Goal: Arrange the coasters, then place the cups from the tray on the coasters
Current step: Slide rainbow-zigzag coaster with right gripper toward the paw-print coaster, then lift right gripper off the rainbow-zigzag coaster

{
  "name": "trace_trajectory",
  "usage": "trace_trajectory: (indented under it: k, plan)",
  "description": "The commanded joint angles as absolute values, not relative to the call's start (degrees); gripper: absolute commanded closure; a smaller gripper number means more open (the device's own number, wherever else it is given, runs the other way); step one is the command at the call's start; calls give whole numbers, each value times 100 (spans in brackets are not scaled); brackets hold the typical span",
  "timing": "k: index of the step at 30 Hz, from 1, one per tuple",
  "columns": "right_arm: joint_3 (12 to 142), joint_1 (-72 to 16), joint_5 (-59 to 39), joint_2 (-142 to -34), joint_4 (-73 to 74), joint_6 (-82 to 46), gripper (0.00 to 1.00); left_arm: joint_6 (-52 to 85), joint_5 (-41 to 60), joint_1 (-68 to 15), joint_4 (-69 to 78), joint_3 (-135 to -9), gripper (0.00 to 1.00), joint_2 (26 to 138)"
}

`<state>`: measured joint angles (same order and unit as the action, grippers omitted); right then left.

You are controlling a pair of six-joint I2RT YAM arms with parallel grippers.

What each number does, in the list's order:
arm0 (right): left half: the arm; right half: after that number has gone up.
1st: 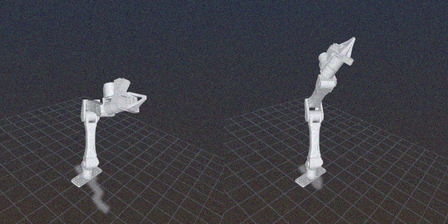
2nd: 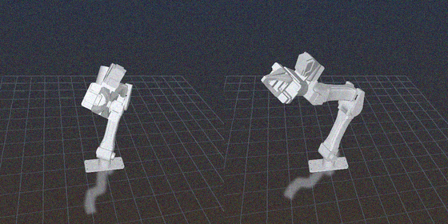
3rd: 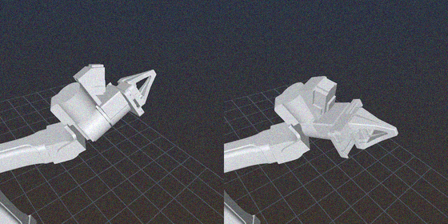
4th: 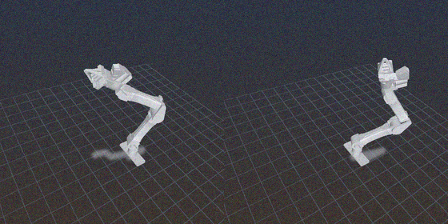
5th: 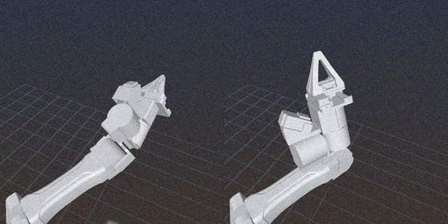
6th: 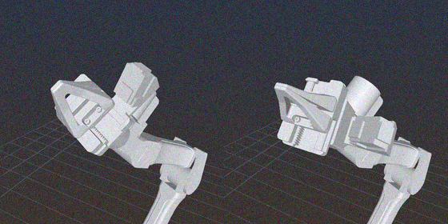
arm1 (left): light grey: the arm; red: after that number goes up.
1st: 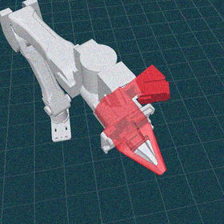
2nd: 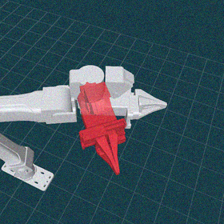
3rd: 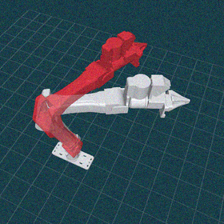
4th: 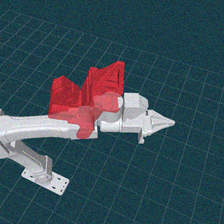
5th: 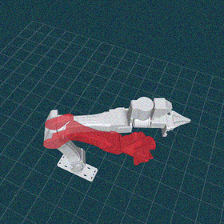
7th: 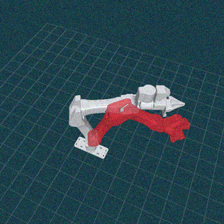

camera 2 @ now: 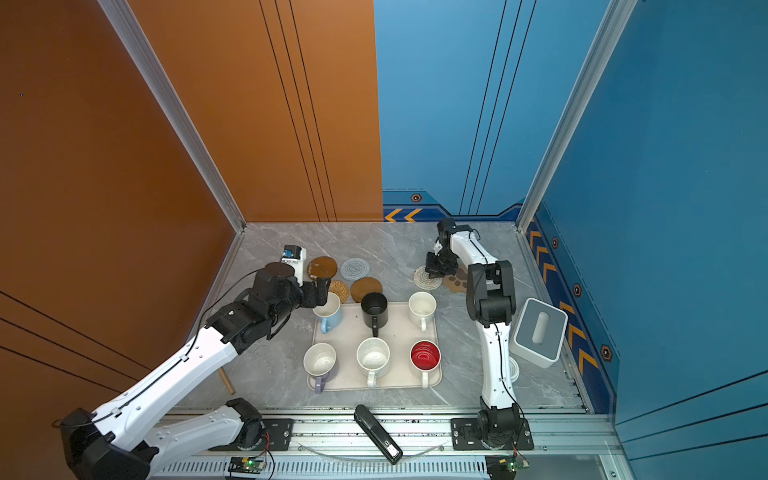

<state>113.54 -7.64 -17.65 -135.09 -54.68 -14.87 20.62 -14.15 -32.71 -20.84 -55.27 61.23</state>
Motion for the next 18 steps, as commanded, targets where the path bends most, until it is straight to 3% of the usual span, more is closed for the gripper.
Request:
trace_trajectory:
  k: [1, 13, 18]
  plan:
    - [11268, -725, -1549, -13164, -5541, -1488, 100, 2025, -1557, -3336, -2153, -5660, 12, 6094]
    - [11232, -860, -2101, -12625, -4959, -1764, 100, 2039, -1766, -3349, -2231, -5660, 12, 6005]
    - [11020, -1067, -2023, -12160, -4765, -1977, 100, 1885, -2026, -3297, -2418, -5855, 29, 6116]
